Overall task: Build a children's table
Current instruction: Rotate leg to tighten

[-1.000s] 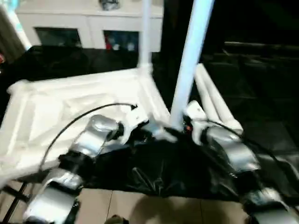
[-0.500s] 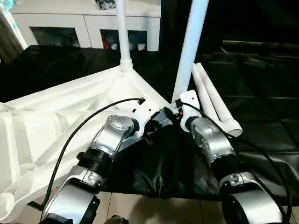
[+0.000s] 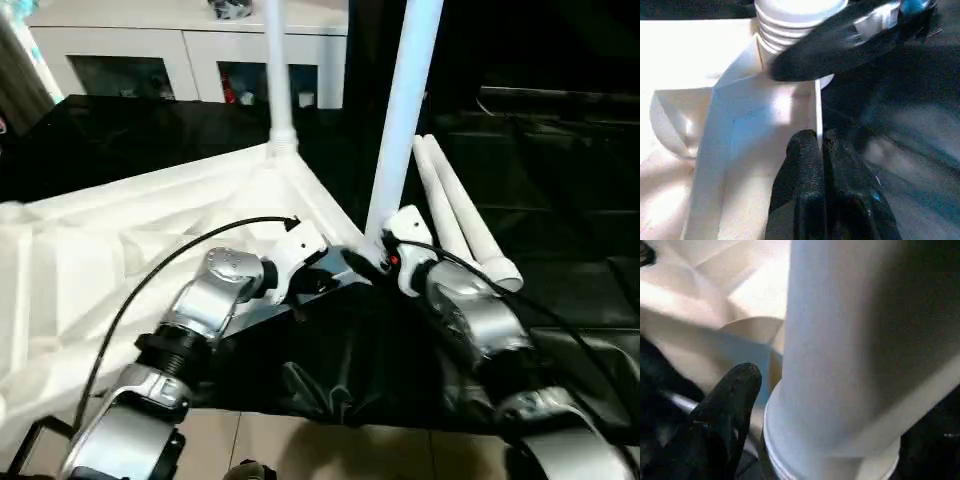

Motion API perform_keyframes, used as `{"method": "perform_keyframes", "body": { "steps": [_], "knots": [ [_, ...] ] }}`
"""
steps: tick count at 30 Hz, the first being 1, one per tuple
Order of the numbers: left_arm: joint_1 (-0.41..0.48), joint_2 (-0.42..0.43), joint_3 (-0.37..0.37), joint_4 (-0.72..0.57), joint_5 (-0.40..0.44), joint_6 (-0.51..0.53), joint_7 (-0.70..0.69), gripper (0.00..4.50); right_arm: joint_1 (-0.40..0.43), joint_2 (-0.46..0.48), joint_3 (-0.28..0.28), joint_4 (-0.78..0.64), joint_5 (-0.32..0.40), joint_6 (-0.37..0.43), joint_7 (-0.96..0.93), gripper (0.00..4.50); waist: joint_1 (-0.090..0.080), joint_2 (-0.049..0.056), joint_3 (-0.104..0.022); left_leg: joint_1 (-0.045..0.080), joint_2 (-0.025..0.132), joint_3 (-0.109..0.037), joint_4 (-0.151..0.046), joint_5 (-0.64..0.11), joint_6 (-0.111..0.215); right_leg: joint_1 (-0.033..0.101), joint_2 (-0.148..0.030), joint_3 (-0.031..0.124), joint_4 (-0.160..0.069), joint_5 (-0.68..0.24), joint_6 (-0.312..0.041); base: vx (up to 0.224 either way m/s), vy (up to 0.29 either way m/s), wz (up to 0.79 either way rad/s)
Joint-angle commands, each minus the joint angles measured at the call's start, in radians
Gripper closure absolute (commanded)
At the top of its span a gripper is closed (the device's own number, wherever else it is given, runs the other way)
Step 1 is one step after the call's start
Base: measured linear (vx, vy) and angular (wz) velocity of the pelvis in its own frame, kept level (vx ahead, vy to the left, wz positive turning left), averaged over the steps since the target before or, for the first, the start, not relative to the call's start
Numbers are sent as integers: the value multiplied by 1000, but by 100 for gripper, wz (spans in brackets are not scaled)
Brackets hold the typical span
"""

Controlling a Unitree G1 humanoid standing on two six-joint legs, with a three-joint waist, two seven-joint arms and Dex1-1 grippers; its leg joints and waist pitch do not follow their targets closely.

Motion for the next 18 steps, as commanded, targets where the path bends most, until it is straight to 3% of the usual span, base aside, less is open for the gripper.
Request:
{"method": "perform_keyframes", "body": {
  "steps": [1, 3, 5, 7, 13, 18],
  "knots": [
    [-25, -24, -29, -54, -38, -46, -54, 450, 15, 10, 72, -43, 11, 14, 94, 80, -3, 3, -80, 25, 49, -16, -67, -242, 48, 46, -80, 62, -80, -142, -219, 0, 0, 0],
    [-24, 1, -32, -58, -45, -57, -104, 450, 69, -58, 95, -141, 51, 46, 210, 93, 7, 1, -81, 32, 51, -14, -66, -245, 53, 43, -80, 62, -83, -152, -213, 0, 0, 0],
    [-23, 7, -35, -60, -49, -60, -118, 450, 79, -70, 94, -162, 61, 54, 233, 103, 8, 5, -79, 28, 50, -16, -68, -253, 50, 42, -82, 61, -86, -181, -213, 0, 0, 0],
    [-14, 29, -49, -76, -58, -59, -171, 450, 97, -95, 92, -208, 88, 81, 286, 122, 8, 2, -78, 27, 50, -18, -70, -264, 44, 43, -82, 60, -88, -213, -209, 0, 0, 0],
    [-11, 31, -52, -76, -56, -60, -177, 450, 99, -97, 102, -213, 86, 90, 302, 172, 6, 2, -81, 25, 49, -18, -67, -239, 43, 42, -81, 59, -84, -177, -221, 0, 0, 0],
    [-17, 16, -42, -59, -40, -57, -136, 450, 97, -70, 115, -206, 62, 104, 258, 179, 6, 2, -80, 27, 50, -18, -68, -245, 42, 42, -81, 58, -84, -180, -223, 0, 0, 0]
  ]
}}
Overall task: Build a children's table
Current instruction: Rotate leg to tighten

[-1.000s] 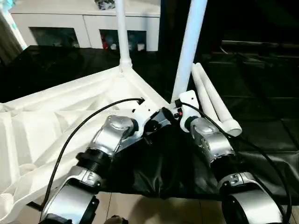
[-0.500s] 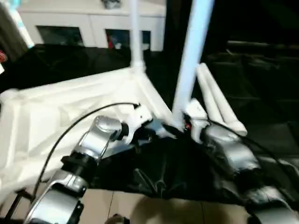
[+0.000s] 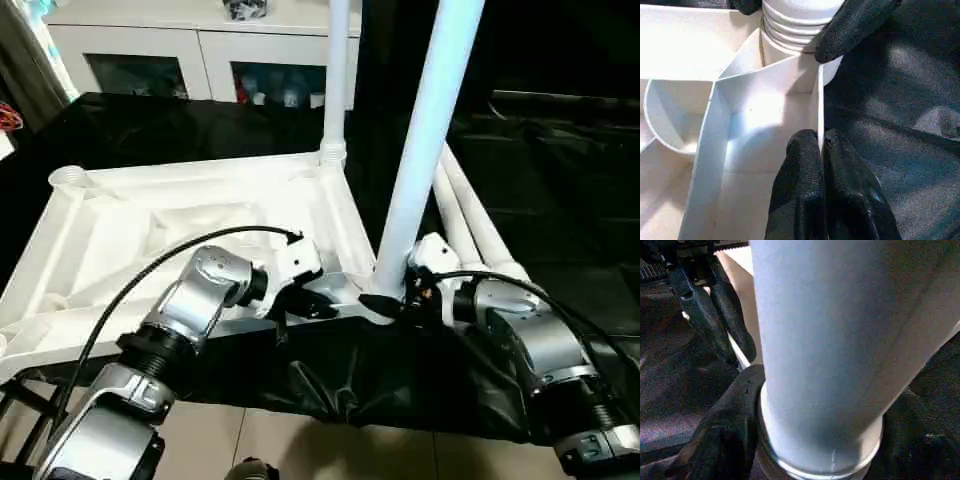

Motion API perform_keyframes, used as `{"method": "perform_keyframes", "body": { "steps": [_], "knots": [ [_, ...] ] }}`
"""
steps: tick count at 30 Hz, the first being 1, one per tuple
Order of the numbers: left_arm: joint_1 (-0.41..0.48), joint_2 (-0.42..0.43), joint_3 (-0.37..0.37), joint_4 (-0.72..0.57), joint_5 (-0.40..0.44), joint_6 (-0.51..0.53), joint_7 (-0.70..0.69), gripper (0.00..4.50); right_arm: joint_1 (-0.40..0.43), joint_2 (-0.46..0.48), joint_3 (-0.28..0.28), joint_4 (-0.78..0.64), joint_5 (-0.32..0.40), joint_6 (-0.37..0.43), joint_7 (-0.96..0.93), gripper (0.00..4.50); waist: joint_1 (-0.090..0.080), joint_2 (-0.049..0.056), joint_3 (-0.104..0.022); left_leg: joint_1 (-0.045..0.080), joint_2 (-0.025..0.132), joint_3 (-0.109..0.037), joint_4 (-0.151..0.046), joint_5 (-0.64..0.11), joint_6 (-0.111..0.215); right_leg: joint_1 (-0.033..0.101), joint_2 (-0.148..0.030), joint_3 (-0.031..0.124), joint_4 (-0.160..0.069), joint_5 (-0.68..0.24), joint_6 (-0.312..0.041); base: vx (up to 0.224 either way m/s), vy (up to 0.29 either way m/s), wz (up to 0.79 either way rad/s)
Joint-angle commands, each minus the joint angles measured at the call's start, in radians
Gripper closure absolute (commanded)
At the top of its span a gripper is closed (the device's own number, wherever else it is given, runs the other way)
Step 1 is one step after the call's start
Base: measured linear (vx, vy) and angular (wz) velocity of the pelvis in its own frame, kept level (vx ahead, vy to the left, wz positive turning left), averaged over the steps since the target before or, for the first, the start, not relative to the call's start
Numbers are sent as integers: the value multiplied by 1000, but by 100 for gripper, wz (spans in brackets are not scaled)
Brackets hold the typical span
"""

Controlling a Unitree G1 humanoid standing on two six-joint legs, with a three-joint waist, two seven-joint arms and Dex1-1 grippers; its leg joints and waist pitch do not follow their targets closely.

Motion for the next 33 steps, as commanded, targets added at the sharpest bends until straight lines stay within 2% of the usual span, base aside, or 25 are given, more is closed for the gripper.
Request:
{"method": "perform_keyframes", "body": {
  "steps": [1, 2, 3, 4, 5, 6, 8, 9, 10, 11, 12, 13, 14, 15, 17, 20, 24, 27, 28, 29, 30, 31, 33],
  "knots": [
    [-24, -43, 0, -32, -27, -26, 29, 450, 7, 48, 86, -28, -2, 12, 17, 179, -5, 1, -79, 27, 49, -18, -69, -253, 38, 40, -81, 59, -86, -195, -220, 0, 0, 0],
    [-38, -64, 15, -7, -12, -12, 96, 450, -19, 93, 68, 40, -40, 5, -90, 180, -6, -9, -78, 27, 49, -17, -69, -257, 35, 40, -81, 59, -89, -214, -215, 0, 0, 0],
    [-38, -64, 15, -7, -12, -12, 96, 450, -19, 93, 68, 40, -40, 5, -90, 180, -8, -4, -76, 27, 47, -18, -68, -258, 30, 37, -82, 59, -87, -227, -217, 0, 0, 0],
    [-47, -78, 25, 9, -3, -3, 139, 450, -41, 123, 53, 91, -62, -6, -167, 180, -10, -3, -74, 26, 45, -19, -70, -270, 24, 37, -82, 57, -91, -256, -212, 0, 0, 0],
    [-51, -84, 29, 15, 1, 2, 158, 450, -50, 135, 45, 112, -66, -7, -197, 180, -14, -6, -73, 29, 44, -18, -69, -283, 12, 35, -84, 58, -96, -300, -200, 0, 0, 0],
    [-72, -118, 52, 46, 16, 34, 255, 450, -98, 195, 4, 204, -78, -10, -335, 180, -19, -5, -71, 30, 43, -19, -70, -297, 3, 33, -85, 58, -98, -336, -192, 0, 0, 0],
    [-74, -123, 55, 50, 18, 39, 267, 450, -103, 203, -1, 215, -78, -11, -351, 180, -27, -6, -72, 33, 41, -23, -71, -315, -13, 35, -85, 55, -103, -375, -178, 0, 0, 0],
    [-98, -173, 84, 75, 28, 88, 384, 450, -164, 273, -49, 307, -70, -6, -498, 180, -28, -7, -74, 31, 43, -21, -70, -297, -6, 35, -86, 59, -100, -346, -177, 0, 0, 0],
    [-100, -180, 88, 77, 28, 95, 398, 450, -172, 282, -54, 319, -70, -6, -517, 180, -34, -3, -73, 32, 43, -21, -70, -294, -7, 29, -84, 60, -97, -333, -190, 0, 0, 0],
    [-108, -207, 97, 82, 31, 110, 447, 450, -206, 316, -70, 364, -73, -9, -595, 180, -35, -4, -75, 30, 41, -22, -70, -289, -6, 35, -82, 57, -99, -323, -186, 0, 0, 0],
    [-110, -217, 97, 82, 31, 112, 461, 450, -218, 327, -74, 381, -77, -11, -623, 180, -35, -3, -76, 30, 42, -21, -69, -283, -4, 33, -83, 59, -98, -310, -189, 0, 0, 0],
    [-110, -217, 97, 82, 31, 112, 461, 450, -218, 328, -74, 381, -77, -11, -624, 180, -35, -3, -78, 26, 42, -21, -70, -264, 3, 38, -82, 58, -95, -276, -193, 0, 0, 0],
    [-107, -231, 90, 76, 33, 102, 467, 450, -236, 344, -81, 407, -81, -26, -650, 146, -33, -8, -80, 26, 42, -20, -69, -251, 9, 38, -82, 58, -94, -254, -193, 0, 0, 0],
    [-106, -235, 86, 75, 34, 94, 466, 450, -243, 350, -86, 419, -80, -33, -651, 125, -32, -5, -82, 23, 43, -20, -68, -225, 19, 40, -82, 59, -87, -204, -202, 0, 0, 0],
    [-100, -242, 78, 73, 32, 63, 449, 450, -258, 360, -99, 446, -80, -48, -644, 108, -32, -4, -85, 21, 41, -17, -64, -188, 39, 43, -80, 58, -79, -123, -220, 0, 0, 0],
    [-97, -241, 72, 71, 32, 49, 437, 450, -265, 358, -102, 464, -90, -69, -651, 76, -31, -1, -88, 21, 43, -17, -63, -164, 53, 46, -80, 58, -72, -60, -236, 0, 0, 0],
    [-94, -234, 68, 82, 30, 5, 431, 450, -245, 328, -100, 446, -104, -98, -676, 55, -31, -1, -88, 22, 44, -16, -62, -159, 63, 48, -81, 57, -70, -32, -251, 0, 0, 0],
    [-104, -237, 83, 113, 34, -56, 457, 450, -200, 295, -114, 368, -97, -87, -663, 55, -27, -3, -86, 23, 44, -14, -63, -168, 65, 48, -81, 58, -74, -53, -242, 0, 0, 0],
    [-104, -237, 83, 113, 34, -56, 457, 405, -200, 295, -114, 368, -97, -87, -663, 49, -25, -3, -85, 24, 44, -13, -63, -168, 67, 48, -79, 58, -76, -57, -236, 0, 0, 0],
    [-115, -246, 111, 133, 21, -48, 479, 394, -156, 272, -115, 290, -93, -70, -639, 49, -22, -2, -83, 24, 43, -13, -64, -168, 65, 50, -76, 58, -78, -63, -226, 0, 0, 0],
    [-117, -247, 122, 136, 8, -33, 473, 394, -128, 258, -115, 241, -88, -59, -624, 49, -15, 5, -84, 28, 44, -13, -63, -172, 63, 48, -78, 59, -78, -67, -222, 0, 0, 0],
    [-118, -248, 128, 137, 1, -23, 467, 394, -112, 250, -115, 214, -86, -53, -616, 49, -12, 1, -87, 25, 46, -15, -63, -179, 64, 51, -84, 60, -78, -77, -222, 0, 0, 0],
    [-110, -246, 138, 125, -6, -32, 477, 358, -65, 226, -123, 132, -77, -38, -596, 49, -7, 4, -86, 23, 46, -17, -64, -175, 62, 51, -81, 58, -77, -75, -217, 0, 0, 0]
  ]
}}
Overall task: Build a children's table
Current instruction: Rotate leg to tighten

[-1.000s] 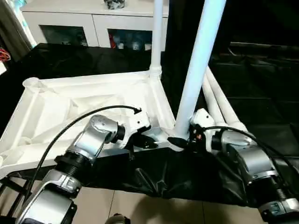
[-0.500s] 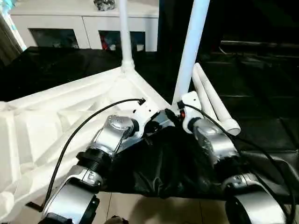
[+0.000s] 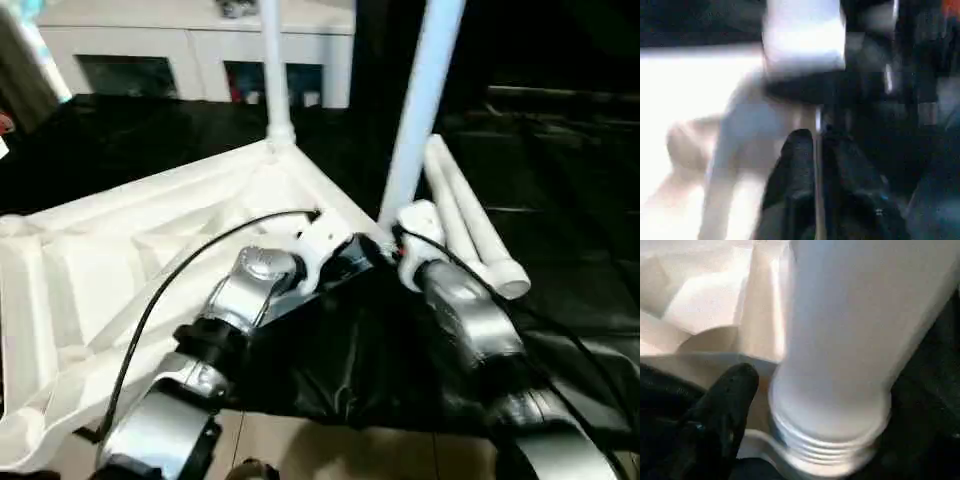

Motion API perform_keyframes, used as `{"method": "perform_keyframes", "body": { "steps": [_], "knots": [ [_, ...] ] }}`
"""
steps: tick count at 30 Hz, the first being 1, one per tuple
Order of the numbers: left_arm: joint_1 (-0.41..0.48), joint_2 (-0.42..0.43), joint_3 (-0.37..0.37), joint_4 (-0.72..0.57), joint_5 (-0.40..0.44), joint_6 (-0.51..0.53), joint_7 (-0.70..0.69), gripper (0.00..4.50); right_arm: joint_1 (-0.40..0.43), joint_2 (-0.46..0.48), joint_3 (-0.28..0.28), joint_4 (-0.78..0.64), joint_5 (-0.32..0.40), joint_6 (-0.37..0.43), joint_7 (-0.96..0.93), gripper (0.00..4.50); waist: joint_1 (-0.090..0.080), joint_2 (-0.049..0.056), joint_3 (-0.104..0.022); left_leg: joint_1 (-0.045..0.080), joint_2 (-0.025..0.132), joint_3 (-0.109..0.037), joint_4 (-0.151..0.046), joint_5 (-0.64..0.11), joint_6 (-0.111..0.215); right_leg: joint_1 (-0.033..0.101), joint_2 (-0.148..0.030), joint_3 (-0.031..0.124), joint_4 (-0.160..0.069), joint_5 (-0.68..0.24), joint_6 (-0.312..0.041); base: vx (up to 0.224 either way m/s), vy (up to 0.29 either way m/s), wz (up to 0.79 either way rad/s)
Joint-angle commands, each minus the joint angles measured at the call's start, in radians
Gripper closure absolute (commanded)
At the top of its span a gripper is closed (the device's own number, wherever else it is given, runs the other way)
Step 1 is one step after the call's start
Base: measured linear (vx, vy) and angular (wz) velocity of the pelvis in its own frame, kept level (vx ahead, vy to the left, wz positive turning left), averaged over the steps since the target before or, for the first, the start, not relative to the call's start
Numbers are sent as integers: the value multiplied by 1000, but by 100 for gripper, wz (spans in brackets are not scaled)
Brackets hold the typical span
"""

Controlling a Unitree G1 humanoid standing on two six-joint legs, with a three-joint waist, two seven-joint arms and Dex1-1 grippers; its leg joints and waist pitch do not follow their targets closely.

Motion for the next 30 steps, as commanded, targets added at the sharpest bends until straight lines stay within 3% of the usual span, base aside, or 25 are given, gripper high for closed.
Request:
{"method": "perform_keyframes", "body": {
  "steps": [1, 2, 3, 4, 5, 8, 9, 10, 13, 14, 17, 18, 19, 20, 22, 30],
  "knots": [
    [-17, -2, 15, -29, -19, -29, 17, 358, 32, -11, 14, -73, 10, 28, 34, 49, -1, -4, -84, 24, 46, -17, -62, -177, 64, 51, -81, 59, -74, -72, -215, 0, 0, 0],
    [-11, 7, 13, -34, -11, -44, 30, 346, 54, -24, 9, -115, 16, 40, 41, 49, -2, 3, -84, 24, 47, -19, -64, -183, 63, 51, -79, 58, -74, -73, -213, 0, 0, 0],
    [-2, 20, 13, -39, -5, -56, 38, 339, 73, -37, 4, -158, 22, 52, 44, 49, -4, 0, -84, 22, 45, -18, -63, -188, 62, 51, -78, 58, -74, -76, -213, 0, 0, 0],
    [5, 29, 14, -41, -1, -65, 43, 339, 86, -45, 1, -188, 25, 60, 47, 49, -3, 5, -82, 23, 44, -19, -65, -200, 60, 52, -79, 57, -78, -92, -208, 0, 0, 0],
    [12, 37, 17, -49, 0, -64, 46, 314, 97, -51, -1, -212, 30, 69, 51, 49, -4, 4, -82, 22, 46, -21, -66, -214, 57, 52, -79, 57, -79, -103, -204, 0, 0, 0],
    [34, 65, 35, -97, 6, -42, 63, 302, 129, -70, -1, -291, 41, 106, 66, 49, -7, 6, -81, 25, 45, -20, -67, -228, 46, 48, -77, 57, -81, -135, -204, 0, 0, 0],
    [49, 92, 49, -140, 21, -15, 88, 290, 146, -80, 0, -333, 40, 126, 69, 49, -6, 14, -81, 26, 48, -22, -68, -231, 42, 49, -77, 57, -77, -132, -204, 0, 0, 0],
    [72, 130, 73, -206, 37, 29, 117, 277, 165, -92, -3, -376, 42, 143, 74, 49, -9, 7, -80, 23, 50, -22, -70, -230, 44, 49, -77, 57, -77, -124, -200, 0, 0, 0],
    [127, 205, 118, -345, 64, 120, 137, 277, 210, -116, -1, -462, 63, 192, 108, 49, -13, 11, -79, 25, 51, -23, -72, -232, 38, 47, -76, 57, -74, -140, -193, 0, 0, 0],
    [154, 240, 135, -402, 78, 160, 138, 277, 231, -129, 7, -495, 68, 210, 127, 49, -17, 7, -78, 24, 49, -22, -72, -230, 40, 45, -73, 57, -76, -144, -191, 0, 0, 0],
    [180, 281, 149, -447, 109, 191, 152, 277, 253, -140, 23, -526, 72, 223, 150, 49, -20, 11, -75, 28, 46, -21, -73, -256, 32, 38, -71, 57, -82, -191, -186, 0, 0, 0],
    [216, 335, 184, -522, 165, 278, 180, 277, 282, -157, 61, -559, 88, 249, 198, 49, -19, 12, -74, 32, 50, -22, -75, -280, 23, 37, -72, 58, -81, -211, -186, 0, 0, 0],
    [225, 350, 203, -547, 188, 323, 197, 277, 291, -161, 76, -568, 96, 260, 216, 49, -20, 8, -72, 26, 51, -24, -77, -271, 25, 39, -71, 58, -79, -211, -177, 0, 0, 0],
    [233, 362, 216, -568, 202, 361, 214, 277, 298, -164, 88, -579, 102, 275, 228, 49, -22, 11, -70, 28, 46, -22, -76, -284, 23, 33, -71, 58, -87, -238, -169, 0, 0, 0],
    [254, 414, 230, -617, 249, 466, 240, 277, 300, -162, 131, -580, 80, 308, 228, 49, -22, 5, -69, 28, 46, -24, -77, -286, 17, 33, -71, 58, -86, -255, -168, 0, 0, 0],
    [362, 602, 166, -674, 415, 553, 247, 277, 216, -106, 152, -454, 17, 411, 132, 49, -23, 20, -70, 34, 43, -31, -80, -325, -19, 22, -72, 60, -85, -278, -161, 0, 0, 0]
  ]
}}
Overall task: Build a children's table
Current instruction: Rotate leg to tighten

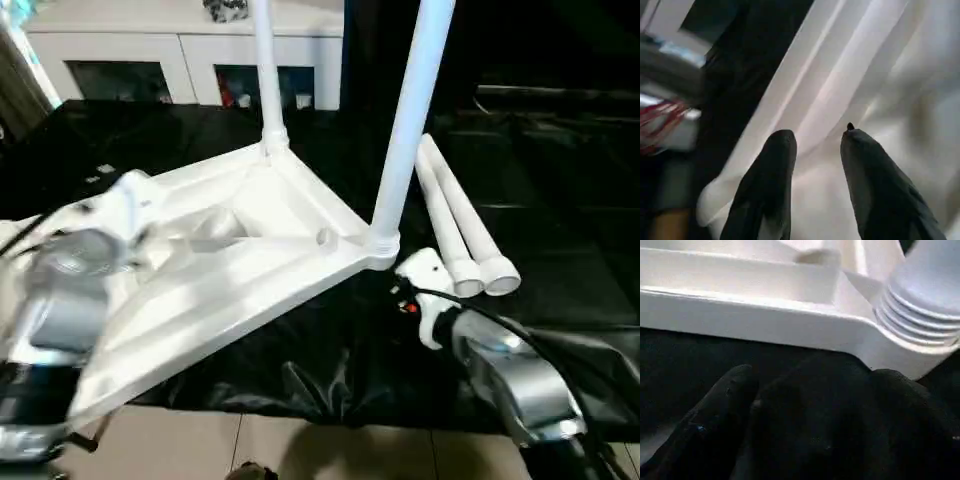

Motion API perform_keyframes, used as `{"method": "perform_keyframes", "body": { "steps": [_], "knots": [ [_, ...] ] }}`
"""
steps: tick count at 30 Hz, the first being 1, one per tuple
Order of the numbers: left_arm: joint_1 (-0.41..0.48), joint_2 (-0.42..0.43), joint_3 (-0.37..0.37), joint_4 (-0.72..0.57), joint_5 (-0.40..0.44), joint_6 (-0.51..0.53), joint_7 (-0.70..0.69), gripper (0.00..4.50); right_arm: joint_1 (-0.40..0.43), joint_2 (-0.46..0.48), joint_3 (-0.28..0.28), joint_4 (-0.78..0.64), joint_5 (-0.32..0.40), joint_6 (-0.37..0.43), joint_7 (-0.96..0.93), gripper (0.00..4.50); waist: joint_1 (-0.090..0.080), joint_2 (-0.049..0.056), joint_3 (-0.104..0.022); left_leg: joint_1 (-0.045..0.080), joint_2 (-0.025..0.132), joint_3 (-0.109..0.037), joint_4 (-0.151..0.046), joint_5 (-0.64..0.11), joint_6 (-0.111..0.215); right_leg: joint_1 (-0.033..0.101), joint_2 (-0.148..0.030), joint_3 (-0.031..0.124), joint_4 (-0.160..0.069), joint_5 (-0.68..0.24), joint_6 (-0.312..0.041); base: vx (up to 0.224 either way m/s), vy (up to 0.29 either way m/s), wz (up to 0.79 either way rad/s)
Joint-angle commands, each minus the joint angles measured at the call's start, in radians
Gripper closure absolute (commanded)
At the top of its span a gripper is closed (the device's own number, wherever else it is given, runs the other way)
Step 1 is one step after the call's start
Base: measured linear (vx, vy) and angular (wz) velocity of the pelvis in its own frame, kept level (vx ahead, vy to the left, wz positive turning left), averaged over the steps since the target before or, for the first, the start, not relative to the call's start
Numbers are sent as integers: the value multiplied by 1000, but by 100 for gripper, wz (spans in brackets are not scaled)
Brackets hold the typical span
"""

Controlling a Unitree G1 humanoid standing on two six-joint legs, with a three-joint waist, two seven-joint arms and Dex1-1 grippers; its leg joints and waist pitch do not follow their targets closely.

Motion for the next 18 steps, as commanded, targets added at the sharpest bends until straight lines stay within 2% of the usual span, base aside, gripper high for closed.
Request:
{"method": "perform_keyframes", "body": {
  "steps": [1, 2, 3, 5, 7, 8, 10, 12, 13, 14, 17, 18],
  "knots": [
    [29, 28, -16, -33, 32, 42, -7, 277, -32, 16, -7, 39, -5, 40, -35, 49, 2, 16, -70, 32, 44, -30, -77, -326, -23, 23, -74, 60, -83, -263, -168, 0, 0, 0],
    [41, 41, -24, -38, 38, 64, -8, 266, -45, 23, -9, 54, 2, 50, -42, 79, 1, 14, -69, 32, 43, -29, -78, -327, -24, 22, -72, 61, -83, -257, -171, 0, 0, 0],
    [52, 50, -27, -39, 34, 77, -13, 266, -55, 30, -9, 65, 9, 55, -43, 79, 4, 17, -70, 34, 43, -29, -77, -335, -27, 21, -72, 60, -81, -251, -173, 0, 0, 0],
    [68, 56, -25, -36, 17, 97, -25, 303, -72, 41, -5, 78, 18, 60, -35, 86, 8, 18, -71, 34, 44, -29, -77, -332, -32, 21, -72, 61, -79, -222, -175, 0, 0, 0],
    [78, 52, -19, -18, -5, 93, -35, 306, -85, 51, 4, 87, 15, 64, -30, 104, 12, 19, -73, 33, 44, -30, -79, -326, -36, 23, -72, 60, -77, -198, -176, 0, 0, 0],
    [86, 37, -14, 6, -31, 82, -50, 306, -99, 65, 12, 106, 9, 63, -30, 117, 15, 8, -73, 32, 43, -29, -79, -318, -32, 23, -74, 60, -74, -196, -181, 0, 0, 0],
    [89, 23, -10, 12, -47, 82, -63, 339, -108, 69, 18, 121, 3, 57, -28, 129, 16, 12, -72, 33, 42, -27, -78, -326, -35, 22, -76, 61, -78, -212, -180, 0, 0, 0],
    [94, 12, -6, 10, -65, 80, -73, 348, -111, 69, 28, 130, 0, 58, -25, 152, 18, 12, -72, 33, 43, -27, -79, -328, -38, 22, -76, 62, -79, -218, -174, 0, 0, 0],
    [100, 13, -15, 5, -73, 83, -83, 350, -114, 68, 35, 138, -2, 60, -25, 162, 21, 19, -73, 34, 43, -29, -79, -330, -41, 22, -76, 62, -78, -215, -171, 0, 0, 0],
    [105, 11, -25, 1, -82, 87, -96, 364, -118, 66, 40, 149, -6, 60, -26, 169, 22, 16, -73, 34, 43, -28, -79, -337, -43, 22, -75, 62, -79, -214, -171, 0, 0, 0],
    [111, 19, -62, -3, -105, 82, -147, 392, -126, 69, 41, 184, -15, 56, -37, 196, 28, 15, -73, 35, 43, -29, -80, -347, -46, 21, -77, 62, -79, -215, -173, 0, 0, 0],
    [115, 24, -73, -6, -112, 79, -161, 394, -127, 71, 39, 190, -17, 54, -40, 206, 29, 8, -73, 33, 43, -29, -81, -343, -44, 24, -78, 62, -79, -217, -174, 0, 0, 0]
  ]
}}
